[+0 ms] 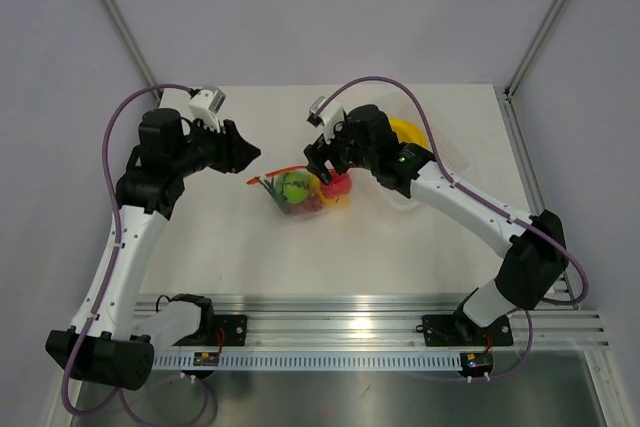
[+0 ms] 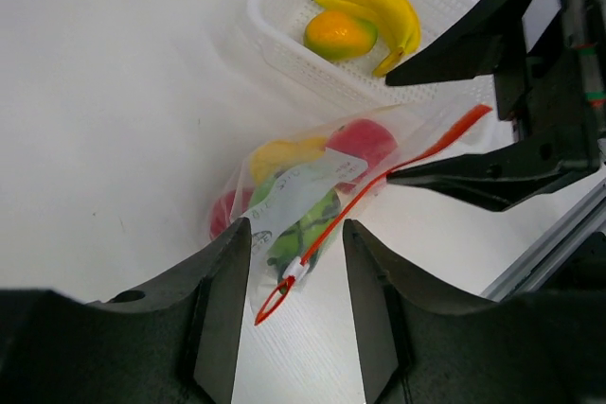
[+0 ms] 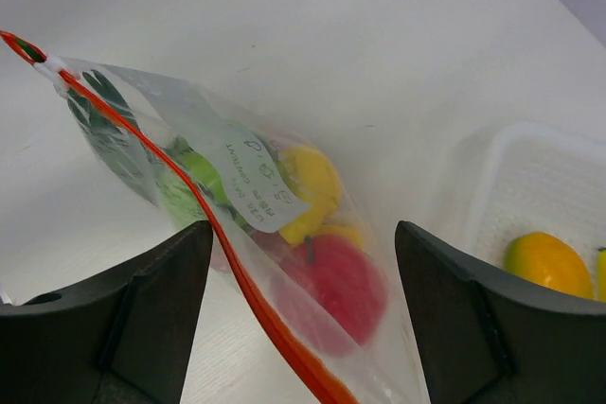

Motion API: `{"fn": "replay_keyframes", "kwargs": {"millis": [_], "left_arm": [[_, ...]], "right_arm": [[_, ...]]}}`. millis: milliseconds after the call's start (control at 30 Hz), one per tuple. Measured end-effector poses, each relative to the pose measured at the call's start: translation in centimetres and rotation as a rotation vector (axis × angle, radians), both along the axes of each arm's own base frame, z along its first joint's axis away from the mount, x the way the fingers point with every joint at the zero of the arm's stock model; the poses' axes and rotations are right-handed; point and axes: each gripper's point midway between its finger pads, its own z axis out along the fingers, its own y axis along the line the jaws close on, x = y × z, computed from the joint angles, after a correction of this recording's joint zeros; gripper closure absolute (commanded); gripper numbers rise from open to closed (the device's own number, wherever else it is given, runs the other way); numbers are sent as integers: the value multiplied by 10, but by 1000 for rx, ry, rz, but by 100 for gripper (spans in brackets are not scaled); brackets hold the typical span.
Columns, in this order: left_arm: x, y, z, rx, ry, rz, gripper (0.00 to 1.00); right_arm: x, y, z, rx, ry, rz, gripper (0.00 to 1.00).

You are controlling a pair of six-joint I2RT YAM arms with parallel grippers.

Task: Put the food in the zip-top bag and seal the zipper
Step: Place the zipper food storage bag at the center of the board, then pick up the zipper food storage bag at the center of the board.

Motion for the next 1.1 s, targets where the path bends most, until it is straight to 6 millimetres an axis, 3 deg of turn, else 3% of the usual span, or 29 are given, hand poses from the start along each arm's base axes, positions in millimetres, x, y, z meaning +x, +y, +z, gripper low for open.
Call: {"fn": "replay_keyframes", "kwargs": {"millis": [133, 300, 367, 467, 633, 833, 967, 1100], "left_arm": [[1, 0, -2, -5, 14, 7, 52], [1, -2, -4, -21, 37, 6, 52], [0, -4, -4, -30, 49, 2, 52], [-4, -9, -5, -37, 62, -16, 53], [-15, -21, -10, -33, 90, -58, 53], [-26, -20, -16, -21, 112, -55, 55], [-37, -18, -22, -18, 126, -52, 57], [-49, -23, -33, -7, 156, -57, 59]], "right_arm": [[1, -20, 37, 15, -42, -95, 13], [-17, -49, 82, 82, -94, -166, 10], [-25, -62, 95, 115, -112, -199, 8], [-36, -82, 99, 140, -112, -257, 8], [-43, -99, 69, 104, -35, -340, 7], [-55, -105, 19, 35, 92, -366, 17], [-69, -100, -4, 13, 161, -318, 21], [-97, -80, -22, -29, 192, -229, 22]]}}
